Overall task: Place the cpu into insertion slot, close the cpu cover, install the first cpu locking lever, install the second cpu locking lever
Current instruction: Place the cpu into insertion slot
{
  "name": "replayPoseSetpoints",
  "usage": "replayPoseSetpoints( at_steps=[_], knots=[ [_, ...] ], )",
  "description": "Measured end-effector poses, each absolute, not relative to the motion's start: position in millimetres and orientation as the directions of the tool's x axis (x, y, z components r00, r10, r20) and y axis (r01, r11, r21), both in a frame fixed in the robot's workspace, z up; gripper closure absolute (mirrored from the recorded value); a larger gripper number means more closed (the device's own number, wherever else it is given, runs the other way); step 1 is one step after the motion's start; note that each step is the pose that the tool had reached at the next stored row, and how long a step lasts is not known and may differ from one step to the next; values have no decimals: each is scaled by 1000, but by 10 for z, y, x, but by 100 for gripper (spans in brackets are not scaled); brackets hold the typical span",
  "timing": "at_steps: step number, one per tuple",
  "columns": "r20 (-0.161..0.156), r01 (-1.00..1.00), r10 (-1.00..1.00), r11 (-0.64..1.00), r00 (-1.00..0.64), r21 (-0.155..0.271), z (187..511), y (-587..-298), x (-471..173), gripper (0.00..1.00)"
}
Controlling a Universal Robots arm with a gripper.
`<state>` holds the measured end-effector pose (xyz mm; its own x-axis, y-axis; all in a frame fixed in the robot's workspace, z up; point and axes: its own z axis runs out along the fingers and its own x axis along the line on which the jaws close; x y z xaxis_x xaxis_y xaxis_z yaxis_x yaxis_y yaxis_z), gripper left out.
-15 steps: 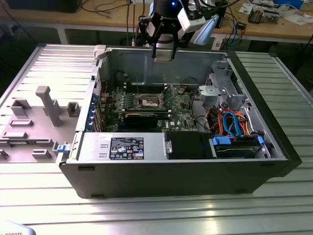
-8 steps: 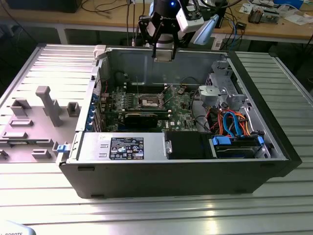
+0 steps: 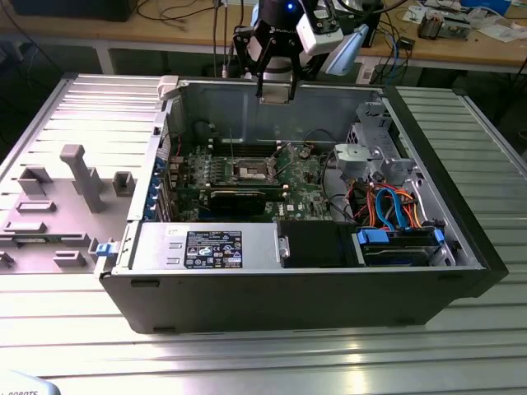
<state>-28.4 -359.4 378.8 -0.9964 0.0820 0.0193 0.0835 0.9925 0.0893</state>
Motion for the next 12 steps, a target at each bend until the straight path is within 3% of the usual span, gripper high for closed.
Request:
replayPoseSetpoints(
  at_steps=[12],
  knots=[
    [19,106,104,990,-994,89,3787,-3594,-284,46]
  ],
)
